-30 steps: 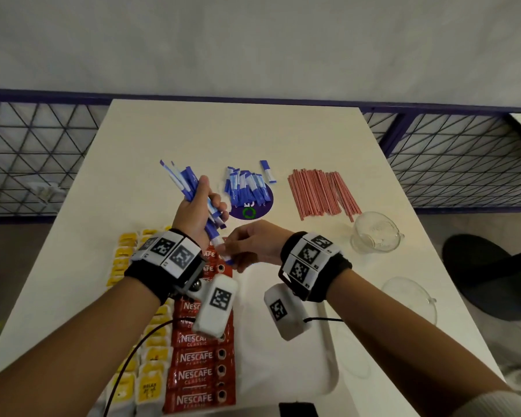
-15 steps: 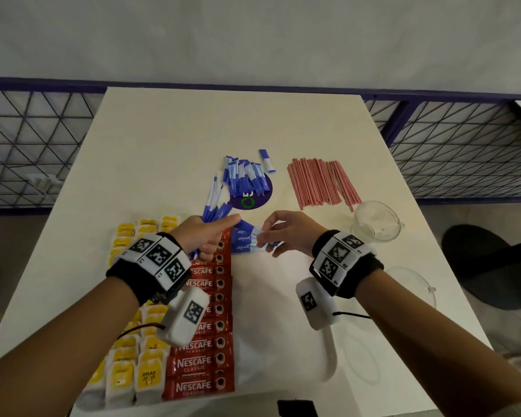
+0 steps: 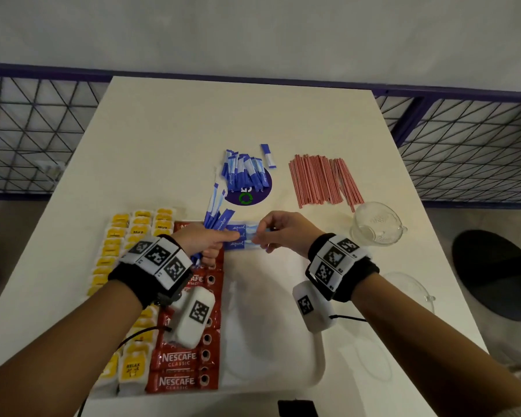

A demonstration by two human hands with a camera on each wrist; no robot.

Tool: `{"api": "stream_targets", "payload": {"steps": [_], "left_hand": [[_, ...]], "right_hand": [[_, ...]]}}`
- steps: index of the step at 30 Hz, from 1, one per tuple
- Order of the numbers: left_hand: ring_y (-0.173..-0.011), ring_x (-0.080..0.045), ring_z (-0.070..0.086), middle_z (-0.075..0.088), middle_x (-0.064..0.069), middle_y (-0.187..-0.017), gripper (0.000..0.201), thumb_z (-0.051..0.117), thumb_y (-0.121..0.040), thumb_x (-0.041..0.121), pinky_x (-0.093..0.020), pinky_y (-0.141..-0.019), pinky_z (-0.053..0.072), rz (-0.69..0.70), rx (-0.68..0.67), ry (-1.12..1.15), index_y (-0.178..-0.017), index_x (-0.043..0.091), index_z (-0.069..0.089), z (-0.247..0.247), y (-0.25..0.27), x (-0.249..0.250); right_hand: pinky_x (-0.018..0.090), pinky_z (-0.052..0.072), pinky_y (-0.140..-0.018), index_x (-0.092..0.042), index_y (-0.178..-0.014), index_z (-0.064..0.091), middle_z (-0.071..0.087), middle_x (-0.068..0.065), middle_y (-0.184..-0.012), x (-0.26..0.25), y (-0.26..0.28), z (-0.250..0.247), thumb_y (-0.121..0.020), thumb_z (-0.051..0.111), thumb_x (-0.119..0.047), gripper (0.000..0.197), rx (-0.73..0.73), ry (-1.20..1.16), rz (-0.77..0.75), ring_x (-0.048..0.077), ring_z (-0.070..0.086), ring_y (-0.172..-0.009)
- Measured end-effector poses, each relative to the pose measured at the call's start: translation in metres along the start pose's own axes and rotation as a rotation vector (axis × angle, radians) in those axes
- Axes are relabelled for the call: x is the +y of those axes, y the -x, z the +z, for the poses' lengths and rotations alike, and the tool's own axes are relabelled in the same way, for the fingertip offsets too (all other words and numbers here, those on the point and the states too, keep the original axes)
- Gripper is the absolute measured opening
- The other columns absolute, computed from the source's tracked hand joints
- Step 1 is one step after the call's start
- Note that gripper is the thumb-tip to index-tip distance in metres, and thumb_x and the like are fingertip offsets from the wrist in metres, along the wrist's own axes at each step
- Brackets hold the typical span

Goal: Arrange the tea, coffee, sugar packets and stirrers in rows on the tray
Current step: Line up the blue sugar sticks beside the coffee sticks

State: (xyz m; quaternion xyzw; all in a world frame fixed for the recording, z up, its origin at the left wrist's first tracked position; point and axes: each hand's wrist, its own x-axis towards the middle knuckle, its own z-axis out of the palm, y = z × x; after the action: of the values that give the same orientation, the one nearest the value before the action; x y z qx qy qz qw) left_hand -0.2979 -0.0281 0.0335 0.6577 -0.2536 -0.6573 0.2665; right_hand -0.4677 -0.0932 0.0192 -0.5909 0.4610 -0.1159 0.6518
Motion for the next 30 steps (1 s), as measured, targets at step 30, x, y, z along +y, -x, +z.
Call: {"api": "stream_targets", "payload": {"steps": [30], "left_hand": [[-0.093,-0.024,0.058,0.063,-0.01,-0.099,0.026,0.058,-0.089,0.028,-0.027,-0.074,0.041,0.177,0.207,-0.993,-0.107,0.009,0.061,0.001,-0.029,-0.017]], "right_hand": [[0.021,0.05,-0.039,-0.002,-0.064,0.055,0.055,0.002,-0.035,0.045,-0.018,0.011,-0.085,0.064,-0.003,0.022,0.066,0.06,0.463,0.01,0.052,-0.029]]}}
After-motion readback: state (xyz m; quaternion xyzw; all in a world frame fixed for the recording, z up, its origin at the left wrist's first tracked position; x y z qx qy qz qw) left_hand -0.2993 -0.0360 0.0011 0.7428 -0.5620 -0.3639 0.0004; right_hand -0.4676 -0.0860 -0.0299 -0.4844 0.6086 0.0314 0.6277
